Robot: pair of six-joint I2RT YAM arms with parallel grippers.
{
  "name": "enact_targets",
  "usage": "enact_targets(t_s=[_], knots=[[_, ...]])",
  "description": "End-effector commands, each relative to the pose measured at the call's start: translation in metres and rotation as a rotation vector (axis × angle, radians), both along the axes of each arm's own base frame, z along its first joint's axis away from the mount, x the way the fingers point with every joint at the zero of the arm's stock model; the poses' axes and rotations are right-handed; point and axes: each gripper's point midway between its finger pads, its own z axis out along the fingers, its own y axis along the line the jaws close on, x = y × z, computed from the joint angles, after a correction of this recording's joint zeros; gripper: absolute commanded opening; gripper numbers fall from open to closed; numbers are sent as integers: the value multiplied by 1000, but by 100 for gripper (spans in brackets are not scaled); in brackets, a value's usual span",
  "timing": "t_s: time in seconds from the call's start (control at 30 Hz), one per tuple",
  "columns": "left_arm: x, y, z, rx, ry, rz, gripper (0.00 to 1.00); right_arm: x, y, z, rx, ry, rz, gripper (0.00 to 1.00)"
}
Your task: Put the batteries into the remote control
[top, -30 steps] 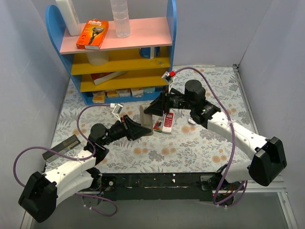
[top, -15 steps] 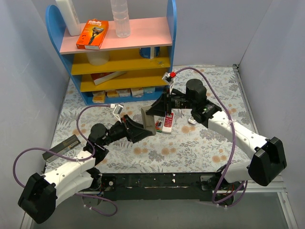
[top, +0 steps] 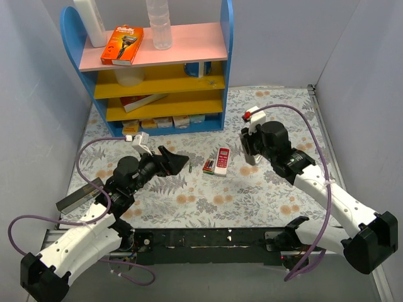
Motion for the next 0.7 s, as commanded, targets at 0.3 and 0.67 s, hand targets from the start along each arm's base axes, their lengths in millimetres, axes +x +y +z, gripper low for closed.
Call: enact_targets(t_s=[0.3, 0.67], knots=[[29, 121, 10, 498, -170, 510, 98, 27, -244, -99, -458, 73, -1077, 1], [21, 140, -10, 476, -209, 589, 98, 37, -250, -170, -493, 357, -1024, 1]])
